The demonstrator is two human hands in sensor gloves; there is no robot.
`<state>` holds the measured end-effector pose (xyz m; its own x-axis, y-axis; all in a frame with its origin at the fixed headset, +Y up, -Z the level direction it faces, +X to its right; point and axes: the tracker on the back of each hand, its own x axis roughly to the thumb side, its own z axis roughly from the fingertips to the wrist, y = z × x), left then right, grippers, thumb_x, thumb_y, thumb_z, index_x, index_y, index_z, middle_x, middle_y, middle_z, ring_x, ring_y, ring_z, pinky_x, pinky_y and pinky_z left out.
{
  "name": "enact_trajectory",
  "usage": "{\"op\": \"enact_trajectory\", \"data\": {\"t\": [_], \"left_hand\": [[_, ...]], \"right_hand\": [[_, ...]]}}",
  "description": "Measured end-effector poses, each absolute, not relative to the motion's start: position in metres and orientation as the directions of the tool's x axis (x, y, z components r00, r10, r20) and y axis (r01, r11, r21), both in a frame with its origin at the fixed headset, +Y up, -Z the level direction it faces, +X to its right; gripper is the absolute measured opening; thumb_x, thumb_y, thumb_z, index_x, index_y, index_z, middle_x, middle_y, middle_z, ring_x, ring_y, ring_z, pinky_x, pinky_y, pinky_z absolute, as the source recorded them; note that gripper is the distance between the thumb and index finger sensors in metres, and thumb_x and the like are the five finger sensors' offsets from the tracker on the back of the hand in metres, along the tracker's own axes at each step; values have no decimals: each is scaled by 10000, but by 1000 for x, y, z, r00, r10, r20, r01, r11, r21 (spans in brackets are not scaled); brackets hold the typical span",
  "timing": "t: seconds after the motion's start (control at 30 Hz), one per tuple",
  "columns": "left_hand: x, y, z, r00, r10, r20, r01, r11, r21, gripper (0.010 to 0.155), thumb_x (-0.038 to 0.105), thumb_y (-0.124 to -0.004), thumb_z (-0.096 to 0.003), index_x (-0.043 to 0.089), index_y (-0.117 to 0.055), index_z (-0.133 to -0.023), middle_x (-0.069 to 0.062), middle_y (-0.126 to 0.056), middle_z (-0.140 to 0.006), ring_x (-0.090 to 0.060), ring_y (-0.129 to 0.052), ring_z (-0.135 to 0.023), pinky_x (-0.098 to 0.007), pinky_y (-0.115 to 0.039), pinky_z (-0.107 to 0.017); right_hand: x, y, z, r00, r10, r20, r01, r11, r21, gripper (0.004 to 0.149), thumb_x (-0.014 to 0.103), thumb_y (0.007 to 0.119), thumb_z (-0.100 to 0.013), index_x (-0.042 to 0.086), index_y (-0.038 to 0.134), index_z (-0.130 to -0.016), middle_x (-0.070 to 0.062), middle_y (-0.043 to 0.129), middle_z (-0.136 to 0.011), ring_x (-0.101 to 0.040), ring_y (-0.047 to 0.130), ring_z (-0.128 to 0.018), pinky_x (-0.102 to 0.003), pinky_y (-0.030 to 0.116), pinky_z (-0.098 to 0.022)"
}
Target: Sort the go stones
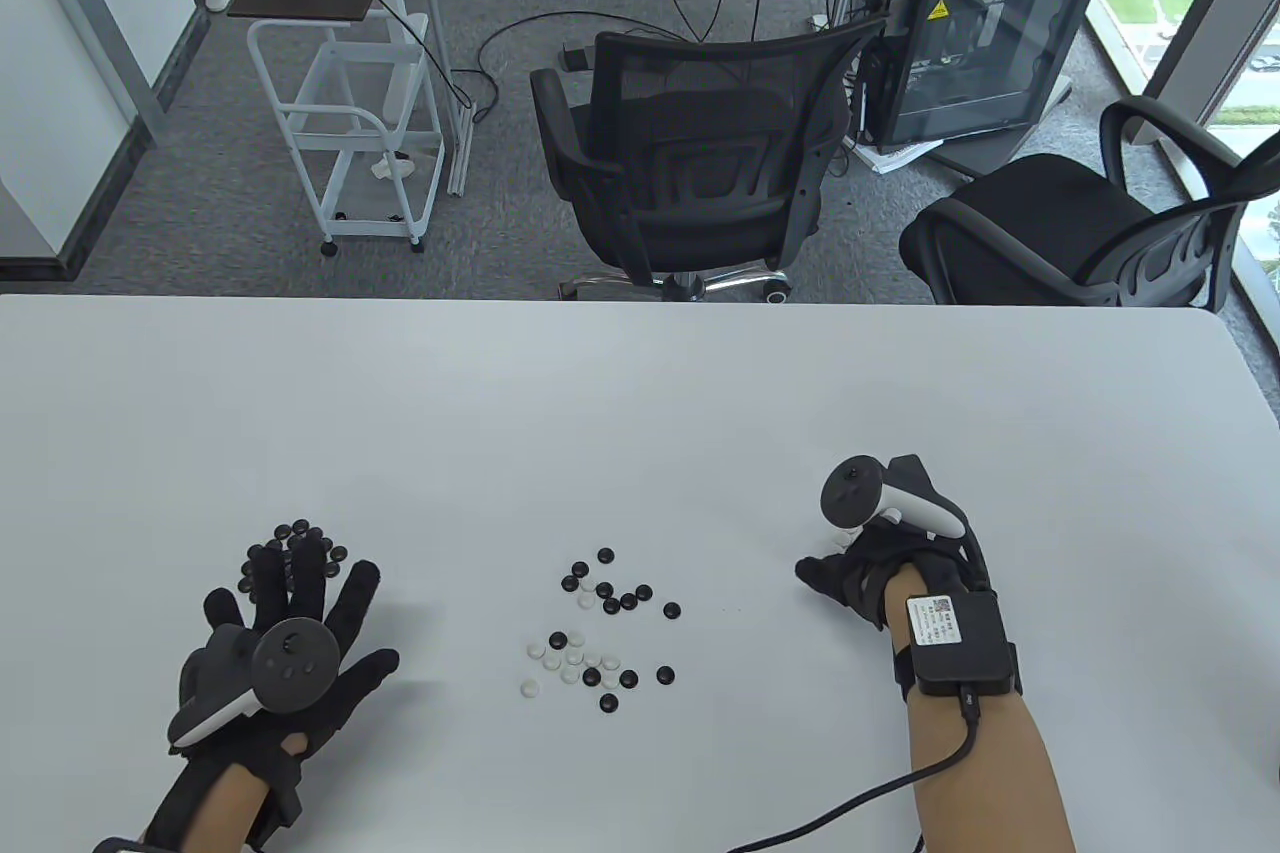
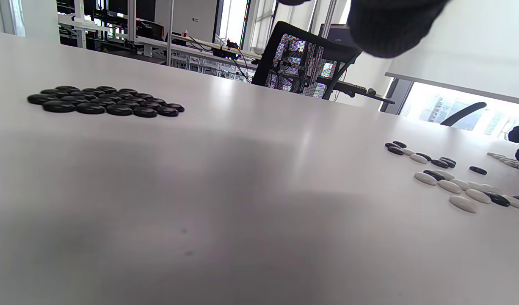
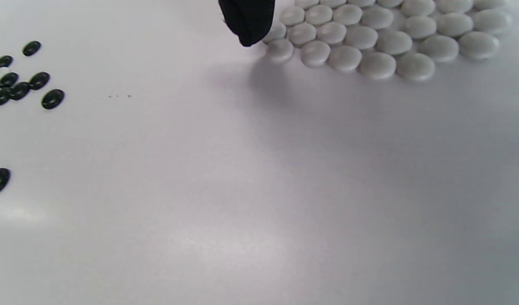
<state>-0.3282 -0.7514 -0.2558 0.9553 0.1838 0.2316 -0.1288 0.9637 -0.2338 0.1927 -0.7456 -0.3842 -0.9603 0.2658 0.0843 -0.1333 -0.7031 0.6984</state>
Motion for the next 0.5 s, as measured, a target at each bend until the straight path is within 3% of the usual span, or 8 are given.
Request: {"op": "enact_trajectory", "data": {"t": [0.2, 0.5], "left_hand": [[-328, -752, -256, 956, 182, 231, -126, 964, -236, 803, 575, -568, -606, 223, -159, -1201, -264, 195, -1109, -547, 229, -914, -816, 69, -467], [-329, -751, -256, 955, 183, 232, -130, 965, -227, 804, 576, -568, -605, 222, -161, -1201, -266, 195, -1109, -548, 227, -914, -816, 68, -467]], "right_hand": [[139, -727, -374, -916, 300, 267, -34, -721, 692, 682, 465, 536, -574, 30, 679, -1079, -458, 67, -1065, -721, -43, -832, -923, 139, -506], [41, -724, -343, -772, 346, 532, 151, -715, 683, 680, 466, 533, -574, 31, 687, -1073, -454, 76, -1067, -723, -32, -832, -921, 152, -506]]}}
